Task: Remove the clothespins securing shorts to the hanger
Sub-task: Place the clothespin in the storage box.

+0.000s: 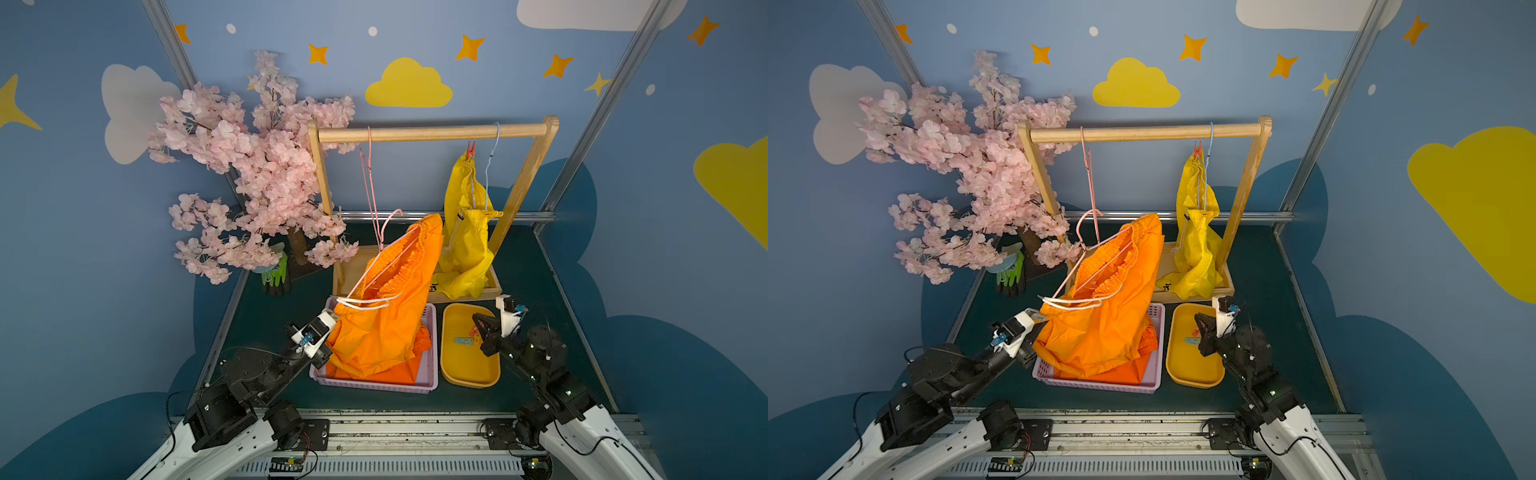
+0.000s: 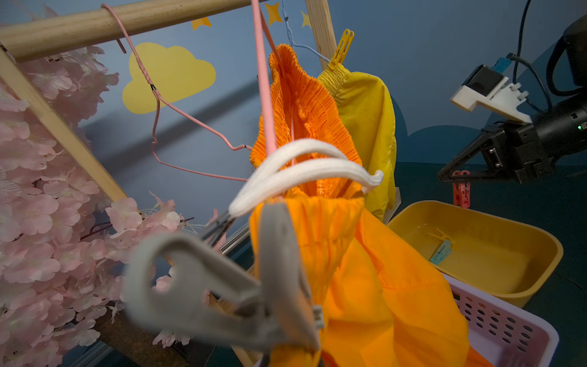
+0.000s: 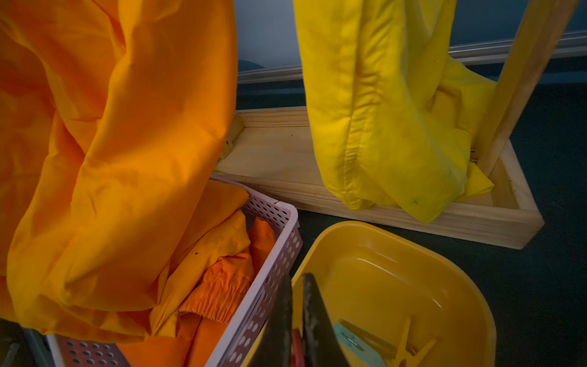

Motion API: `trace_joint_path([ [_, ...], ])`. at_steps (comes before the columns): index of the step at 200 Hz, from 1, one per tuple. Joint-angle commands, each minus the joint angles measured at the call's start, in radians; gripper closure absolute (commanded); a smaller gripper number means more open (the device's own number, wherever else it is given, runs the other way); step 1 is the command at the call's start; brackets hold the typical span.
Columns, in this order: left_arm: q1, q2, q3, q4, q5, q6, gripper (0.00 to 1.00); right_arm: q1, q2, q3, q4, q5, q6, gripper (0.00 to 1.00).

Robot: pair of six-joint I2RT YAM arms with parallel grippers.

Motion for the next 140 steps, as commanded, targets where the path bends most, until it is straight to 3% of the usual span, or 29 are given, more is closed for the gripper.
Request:
trace_joint_path([
  [1,0.004,-0.004,0.007,0.095,0.002,0.005,0.97,0.005,0.012,-0.012,-0.025,0.109,0.068,1.00],
  [111,0.004,0.003,0.020,0.004,0.069,-0.053,0.97,0.003,0.400,-0.063,0.092,0.110,0.197,1.00],
  [140,0.004,0.008,0.020,0.011,0.074,-0.044,0.97,0.003,0.434,-0.040,0.080,0.108,0.205,0.88],
])
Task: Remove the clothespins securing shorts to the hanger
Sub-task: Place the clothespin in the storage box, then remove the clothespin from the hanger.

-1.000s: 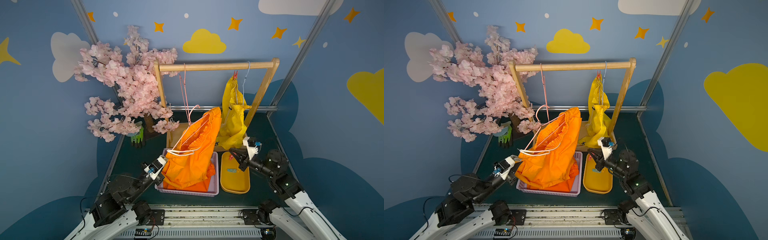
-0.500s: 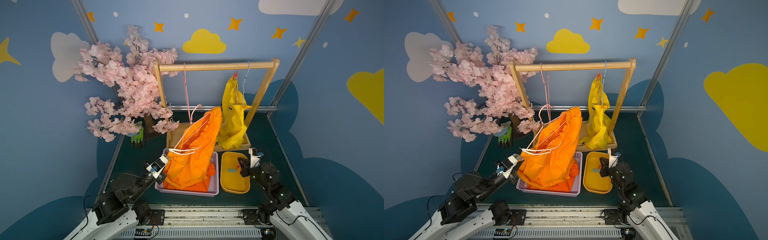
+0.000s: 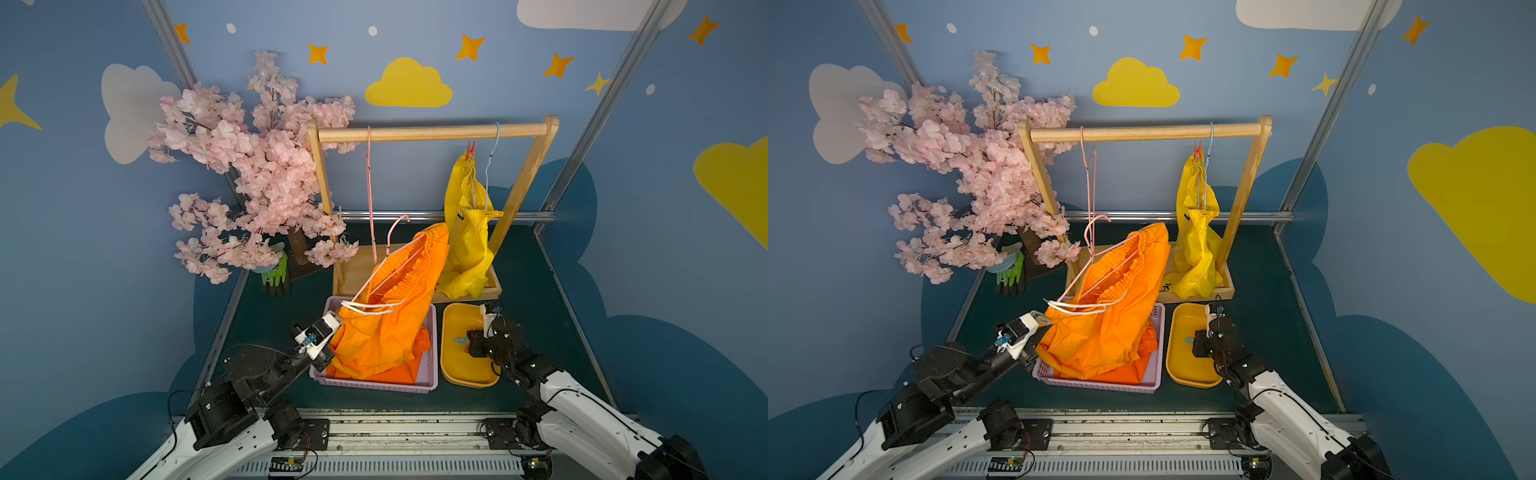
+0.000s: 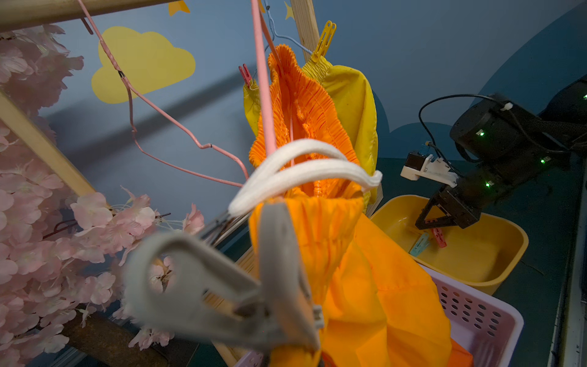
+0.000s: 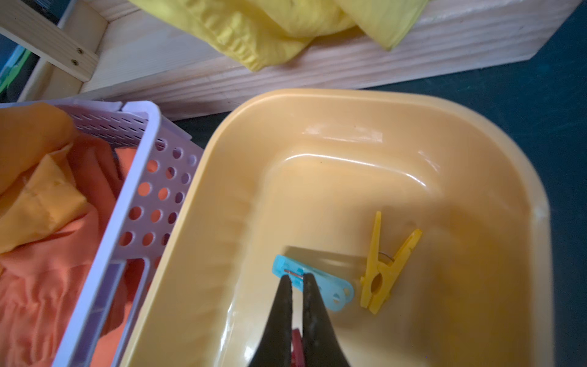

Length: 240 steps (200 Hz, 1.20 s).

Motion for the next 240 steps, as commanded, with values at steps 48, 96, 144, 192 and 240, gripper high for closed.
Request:
trace_joint_path([
  [48,0.003,0.008,0.022,0.043,0.025,-0.014,0.97,0.003,-0.010,0.040,-0.010,0.008,0.024,0.51],
  [96,0.004,0.026,0.022,0.053,0.030,-0.005,0.97,0.008,-0.209,0.036,-0.045,-0.037,-0.040,0.39],
  [144,0.003,0.082,0.018,0.077,0.013,0.023,0.97,0.094,-0.493,0.121,-0.012,-0.117,-0.264,0.50],
  [192,0.004,0.132,0.019,0.095,0.040,-0.017,0.97,0.258,-0.349,0.356,0.065,-0.134,-0.437,0.46],
  [240,0.004,0.157,0.029,0.120,0.068,-0.050,0.97,0.381,-0.148,0.518,0.208,-0.158,-0.570,0.41],
])
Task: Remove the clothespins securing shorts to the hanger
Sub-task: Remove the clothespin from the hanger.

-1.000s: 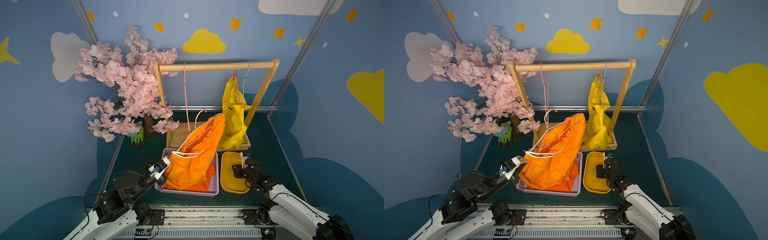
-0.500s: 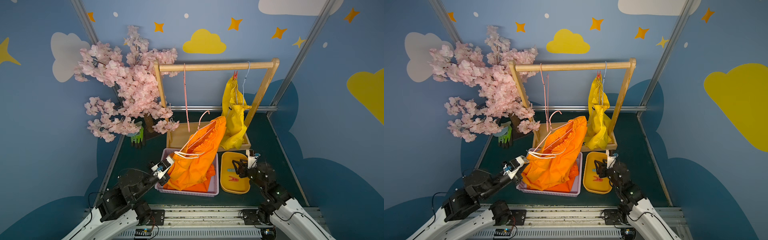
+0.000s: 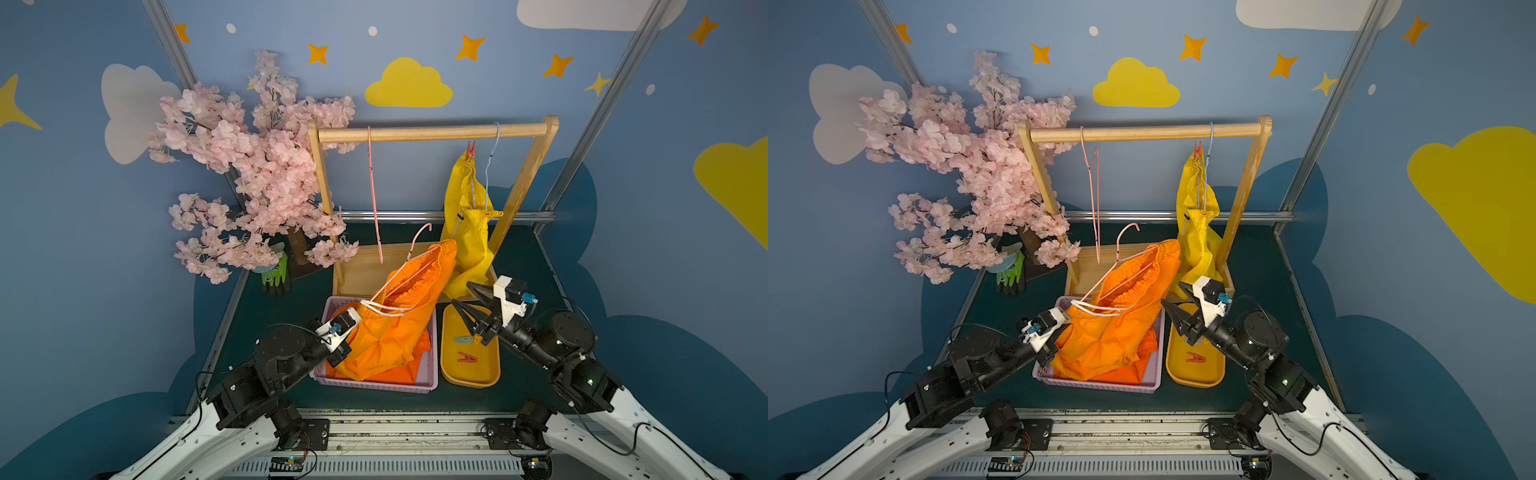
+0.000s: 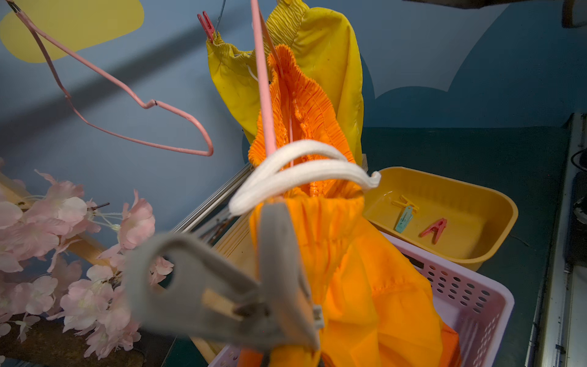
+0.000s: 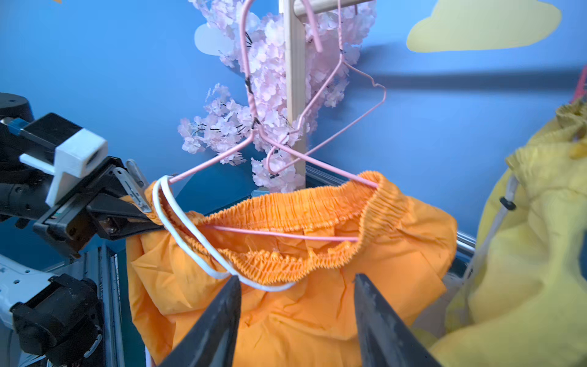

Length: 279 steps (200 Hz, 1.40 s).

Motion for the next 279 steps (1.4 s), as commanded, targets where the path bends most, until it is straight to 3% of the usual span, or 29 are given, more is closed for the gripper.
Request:
trace_joint_path([
  [1,0.004,0.002,0.028,0.092,0.027,-0.034,0.97,0.042,0.066,0.052,0.100,-0.027,-0.115,0.41],
  [86,0.004,0.054,0.026,0.158,0.069,-0.057,0.97,0.070,0.212,0.176,0.193,-0.052,-0.123,0.38],
  [129,0.003,0.070,0.022,0.178,0.078,-0.052,0.97,0.070,0.308,0.234,0.249,-0.019,-0.117,0.47],
  [191,0.004,0.057,0.016,0.188,0.086,-0.053,0.97,0.069,0.434,0.305,0.292,0.034,-0.081,0.50],
  [249,0.005,0.054,0.007,0.186,0.093,-0.051,0.97,0.064,0.439,0.296,0.321,0.119,-0.005,0.73],
  [271,0.004,0.051,0.005,0.184,0.102,-0.053,0.94,0.053,0.446,0.297,0.319,0.112,0.004,1.00],
  [279,0.004,0.045,0.003,0.187,0.111,-0.055,0.87,0.047,0.449,0.295,0.317,0.108,0.011,1.00],
])
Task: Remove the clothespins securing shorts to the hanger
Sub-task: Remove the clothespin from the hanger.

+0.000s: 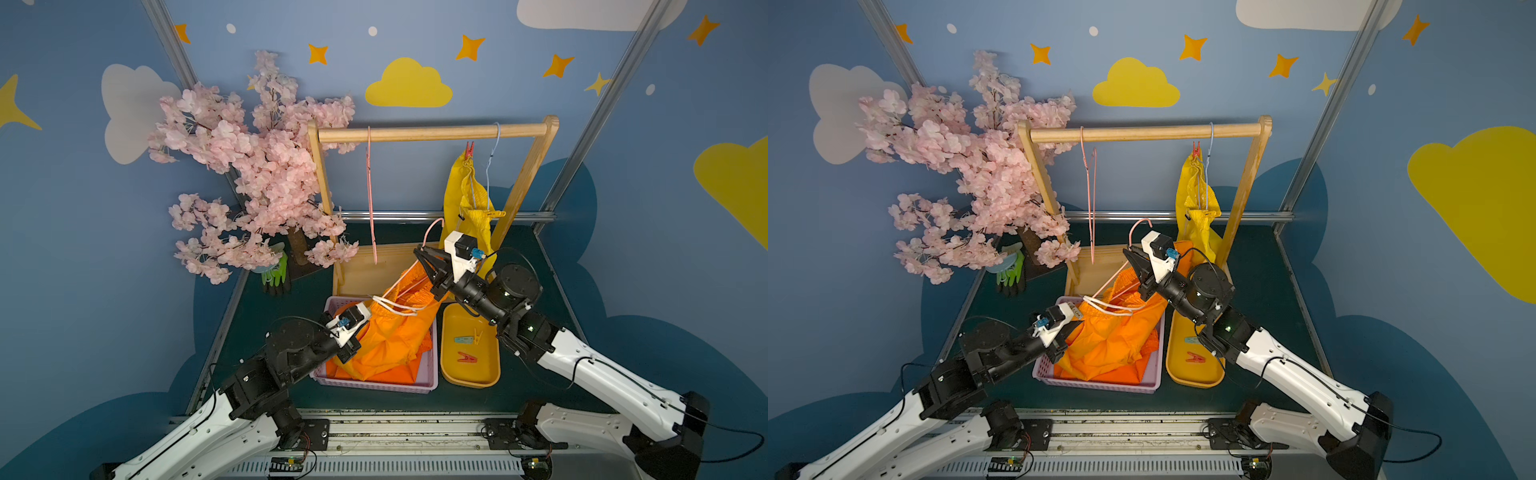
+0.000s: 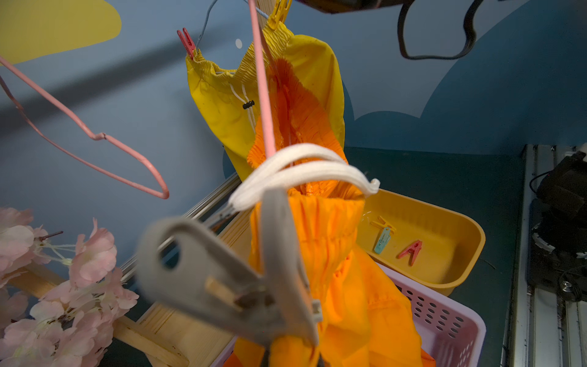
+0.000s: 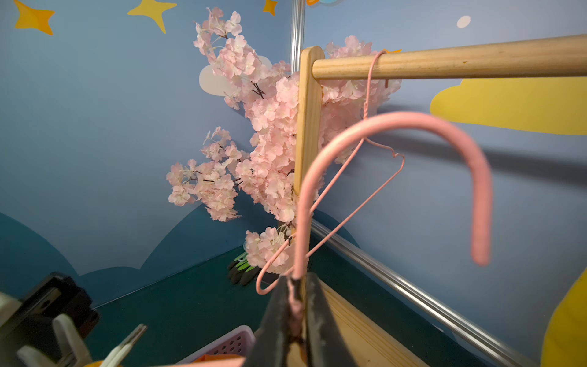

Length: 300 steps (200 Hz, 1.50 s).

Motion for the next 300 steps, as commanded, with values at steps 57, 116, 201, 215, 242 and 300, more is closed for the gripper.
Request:
trace_joint_path([
  [57,0.004,-0.117,-0.019,0.089,0.109,-0.018,0.17,-0.139,-0.014,-0.050,0.084,-0.107,0.150,1.00],
  [116,0.004,-0.130,0.016,0.110,0.047,-0.050,0.15,-0.179,-0.011,-0.067,0.108,-0.191,0.188,1.00],
  [201,0.004,0.044,0.116,0.116,0.075,-0.176,0.28,-0.178,-0.005,-0.076,0.102,-0.180,0.200,1.00],
  [215,0.004,0.054,0.110,0.140,0.079,-0.189,0.32,-0.178,-0.007,-0.076,0.098,-0.179,0.198,1.00],
  [242,0.004,0.080,0.096,0.203,0.057,-0.192,0.42,-0.178,-0.010,-0.075,0.091,-0.180,0.197,1.00],
  [300,0.003,0.133,0.121,0.197,0.049,-0.174,0.72,-0.177,-0.009,-0.075,0.075,-0.180,0.205,1.00],
])
